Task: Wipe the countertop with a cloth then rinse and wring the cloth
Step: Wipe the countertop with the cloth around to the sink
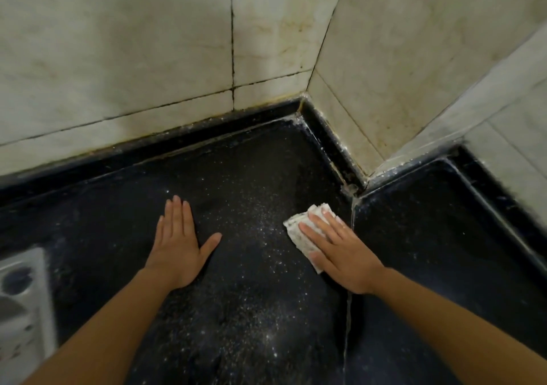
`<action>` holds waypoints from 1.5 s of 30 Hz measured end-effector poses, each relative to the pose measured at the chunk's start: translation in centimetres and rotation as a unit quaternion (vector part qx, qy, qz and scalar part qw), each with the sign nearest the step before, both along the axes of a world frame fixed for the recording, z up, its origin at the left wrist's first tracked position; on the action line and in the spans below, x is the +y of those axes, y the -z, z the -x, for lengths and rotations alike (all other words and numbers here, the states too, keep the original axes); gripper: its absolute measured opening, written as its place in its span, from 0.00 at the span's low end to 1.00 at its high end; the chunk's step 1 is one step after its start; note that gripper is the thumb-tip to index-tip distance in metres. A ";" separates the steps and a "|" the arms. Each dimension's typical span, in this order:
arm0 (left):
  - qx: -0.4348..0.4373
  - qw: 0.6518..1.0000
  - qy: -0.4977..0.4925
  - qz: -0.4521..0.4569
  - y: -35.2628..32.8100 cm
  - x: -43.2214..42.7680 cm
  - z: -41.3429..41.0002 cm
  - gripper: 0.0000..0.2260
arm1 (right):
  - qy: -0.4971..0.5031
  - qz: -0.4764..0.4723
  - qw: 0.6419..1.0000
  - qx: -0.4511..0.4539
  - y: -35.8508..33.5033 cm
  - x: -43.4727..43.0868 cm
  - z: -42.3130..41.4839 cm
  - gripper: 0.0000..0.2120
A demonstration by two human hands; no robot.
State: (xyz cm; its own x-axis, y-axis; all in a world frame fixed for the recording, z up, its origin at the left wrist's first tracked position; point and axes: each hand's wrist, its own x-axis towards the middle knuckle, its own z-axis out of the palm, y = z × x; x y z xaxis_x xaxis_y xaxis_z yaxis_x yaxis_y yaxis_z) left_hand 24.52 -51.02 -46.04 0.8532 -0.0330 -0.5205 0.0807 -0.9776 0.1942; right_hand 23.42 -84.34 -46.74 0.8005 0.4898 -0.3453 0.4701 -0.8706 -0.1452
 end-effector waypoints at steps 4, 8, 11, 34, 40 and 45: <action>0.000 1.000 -0.001 0.002 0.1 0.0 0.0 0.42 | 0.054 0.003 0.999 -0.006 0.1 -0.3 -4.6 0.28; -0.002 1.000 -0.005 0.001 0.3 0.0 -0.1 0.41 | 0.112 -0.020 0.993 -0.023 0.7 1.9 -10.1 0.33; -0.006 1.000 -0.011 0.009 0.3 0.0 -0.1 0.40 | 0.132 -0.007 0.991 -0.028 0.9 3.6 -14.2 0.27; 0.007 1.000 -0.006 0.005 -0.3 -0.1 -0.2 0.40 | 0.005 -0.006 1.000 -0.011 0.4 7.0 -8.9 0.29; 0.009 1.000 -0.007 0.004 -0.3 -0.1 -0.2 0.40 | -0.145 0.001 0.989 -0.018 0.3 3.7 -3.3 0.27; 0.005 1.000 -0.006 0.011 -0.1 0.0 -0.2 0.41 | -0.115 0.013 0.993 -0.024 0.6 2.8 -8.1 0.28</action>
State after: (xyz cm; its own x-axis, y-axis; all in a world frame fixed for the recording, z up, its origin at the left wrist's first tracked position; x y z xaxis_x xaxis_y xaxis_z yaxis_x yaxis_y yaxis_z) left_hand 24.69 -51.03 -45.90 0.8488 -0.0336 -0.5276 0.0947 -0.9722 0.2143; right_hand 31.53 -81.56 -47.33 0.6841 0.6538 -0.3235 0.6634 -0.7420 -0.0967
